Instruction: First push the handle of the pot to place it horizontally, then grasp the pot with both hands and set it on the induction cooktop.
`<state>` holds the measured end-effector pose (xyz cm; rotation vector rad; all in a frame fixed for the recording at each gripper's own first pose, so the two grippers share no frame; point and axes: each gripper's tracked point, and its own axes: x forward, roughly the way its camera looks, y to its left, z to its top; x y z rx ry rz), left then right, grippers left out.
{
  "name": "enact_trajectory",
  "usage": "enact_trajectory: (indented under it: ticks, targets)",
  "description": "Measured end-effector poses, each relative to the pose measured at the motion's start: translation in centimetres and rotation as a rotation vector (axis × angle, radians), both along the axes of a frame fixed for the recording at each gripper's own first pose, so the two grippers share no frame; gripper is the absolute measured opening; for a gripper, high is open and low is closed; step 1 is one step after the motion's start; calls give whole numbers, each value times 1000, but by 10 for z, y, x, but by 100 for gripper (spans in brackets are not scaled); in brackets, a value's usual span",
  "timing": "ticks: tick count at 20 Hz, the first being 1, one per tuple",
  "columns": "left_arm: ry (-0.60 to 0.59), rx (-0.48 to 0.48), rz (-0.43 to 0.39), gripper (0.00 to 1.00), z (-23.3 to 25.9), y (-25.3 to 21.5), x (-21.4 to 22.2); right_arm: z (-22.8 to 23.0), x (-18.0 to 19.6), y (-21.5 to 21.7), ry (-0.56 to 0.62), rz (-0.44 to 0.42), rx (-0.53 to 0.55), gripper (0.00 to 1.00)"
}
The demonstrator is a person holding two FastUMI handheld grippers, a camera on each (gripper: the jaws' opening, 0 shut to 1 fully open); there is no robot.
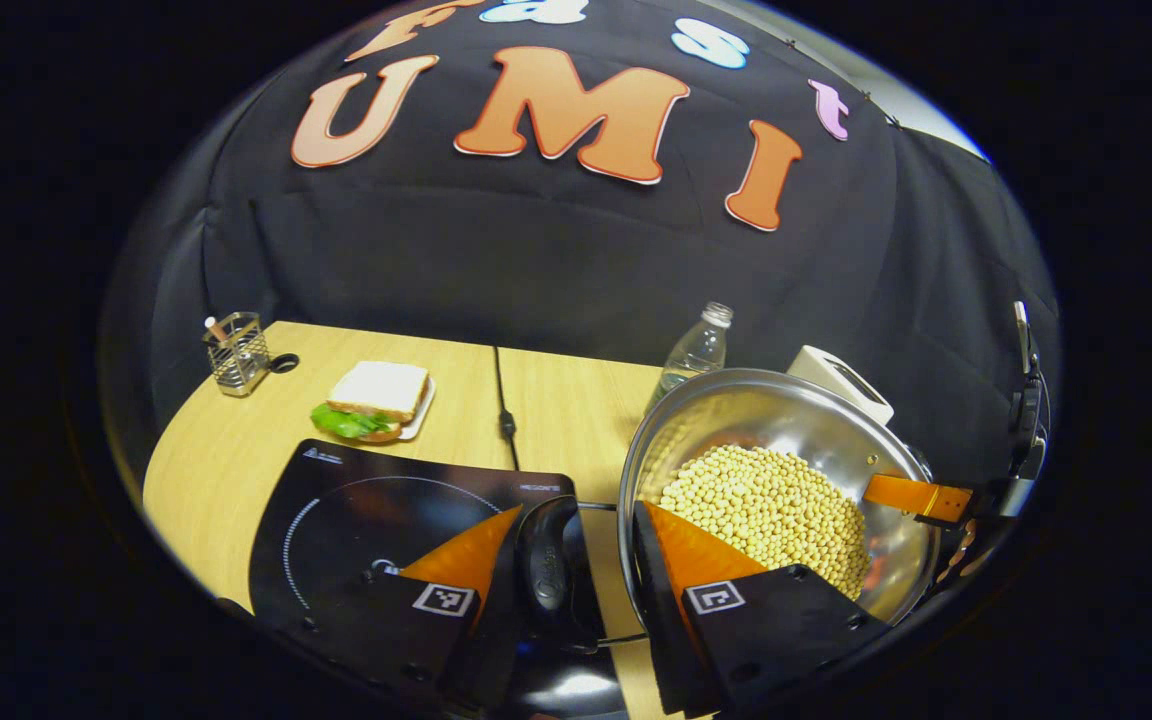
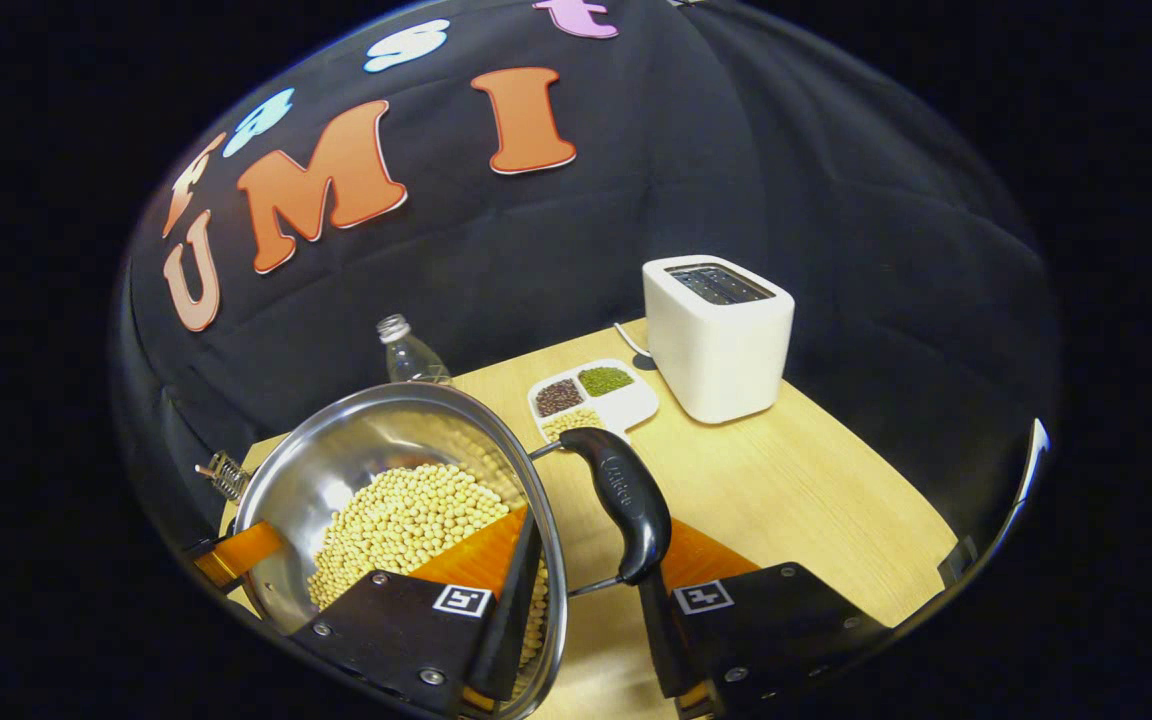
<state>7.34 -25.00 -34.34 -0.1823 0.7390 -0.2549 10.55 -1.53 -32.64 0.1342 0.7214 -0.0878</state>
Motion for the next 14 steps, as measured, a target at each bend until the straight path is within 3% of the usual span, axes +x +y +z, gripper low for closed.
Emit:
enact_trajectory:
  ticks: [6,14]
  targets:
    - [-15,1,58,60,10,61,-2,6,-5,57,-5,60,9,52]
    - [-13,45,119,62,17,139,-9,-6,-15,130,16,132,56,52]
